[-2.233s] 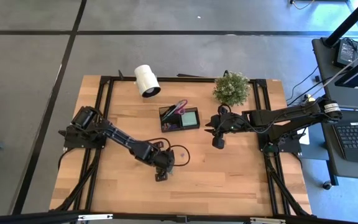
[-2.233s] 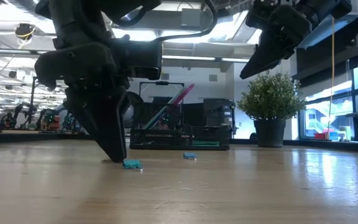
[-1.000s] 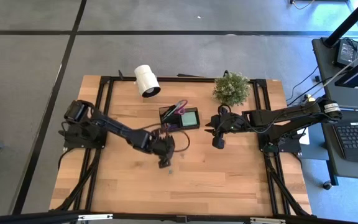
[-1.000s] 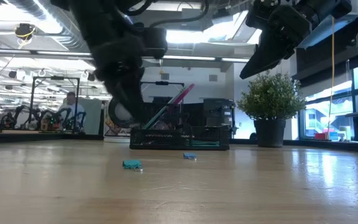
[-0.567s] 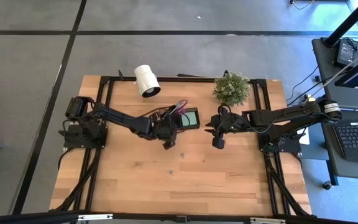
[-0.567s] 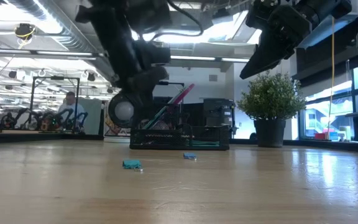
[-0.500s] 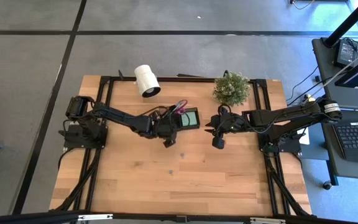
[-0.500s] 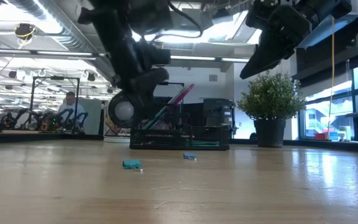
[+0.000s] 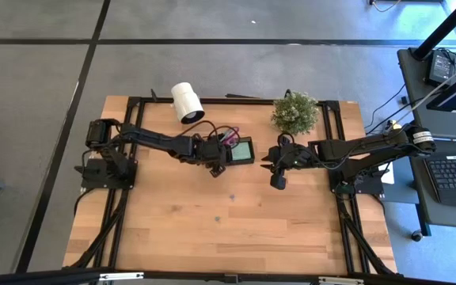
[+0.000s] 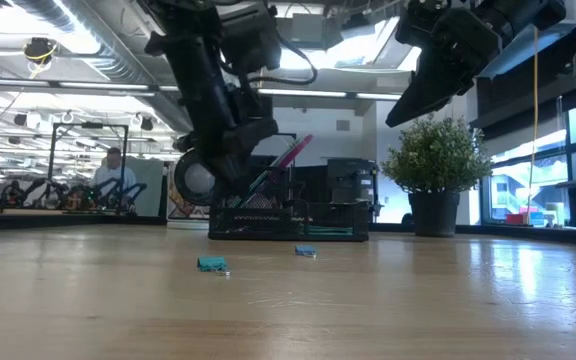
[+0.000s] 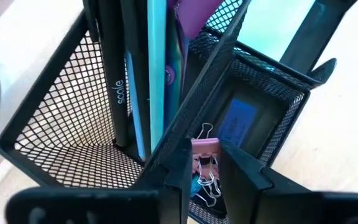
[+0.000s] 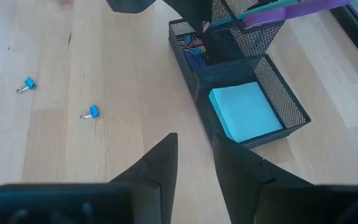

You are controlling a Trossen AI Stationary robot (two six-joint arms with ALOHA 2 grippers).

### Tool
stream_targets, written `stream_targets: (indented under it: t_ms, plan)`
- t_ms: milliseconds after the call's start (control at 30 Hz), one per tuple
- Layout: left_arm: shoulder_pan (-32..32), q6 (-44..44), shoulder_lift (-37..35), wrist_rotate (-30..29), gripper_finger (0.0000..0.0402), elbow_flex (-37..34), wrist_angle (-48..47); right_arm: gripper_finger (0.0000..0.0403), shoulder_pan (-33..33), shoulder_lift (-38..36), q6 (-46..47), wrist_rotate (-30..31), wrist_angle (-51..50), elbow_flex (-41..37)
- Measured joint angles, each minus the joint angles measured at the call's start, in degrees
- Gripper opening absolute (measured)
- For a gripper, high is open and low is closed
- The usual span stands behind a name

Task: Pick and place office supplies into organizer
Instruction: Put the pink binder clip into the black desk organizer, then put the blue binder clip into the black desk organizer

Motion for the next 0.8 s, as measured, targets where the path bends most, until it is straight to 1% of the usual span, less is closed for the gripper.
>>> stream_targets:
  t_ms: [500,567,633,700,800]
  plan:
    - [0.8,0.0,0.0,0.5,0.0115,0.0,0.0,0.0107,0.0,0.0,0.1,0.0,0.0,0.0]
    - [0.5,0.0,-0.1,3.6,0.0115,0.0,0.4,0.0107,0.0,0.0,0.2,0.0,0.0,0.0]
    - [-0.2,1.2,-0.1,8.0,0.0114,0.0,2.6,0.0107,0.0,0.0,0.2,0.0,0.0,0.0]
    - [-1.4,4.6,-0.2,12.9,0.0113,0.0,5.3,0.0107,0.0,0.0,0.2,0.0,0.0,0.0]
    - [-4.2,13.0,-0.2,18.3,0.0115,0.1,10.0,0.0107,0.0,0.0,0.2,0.0,0.0,0.0]
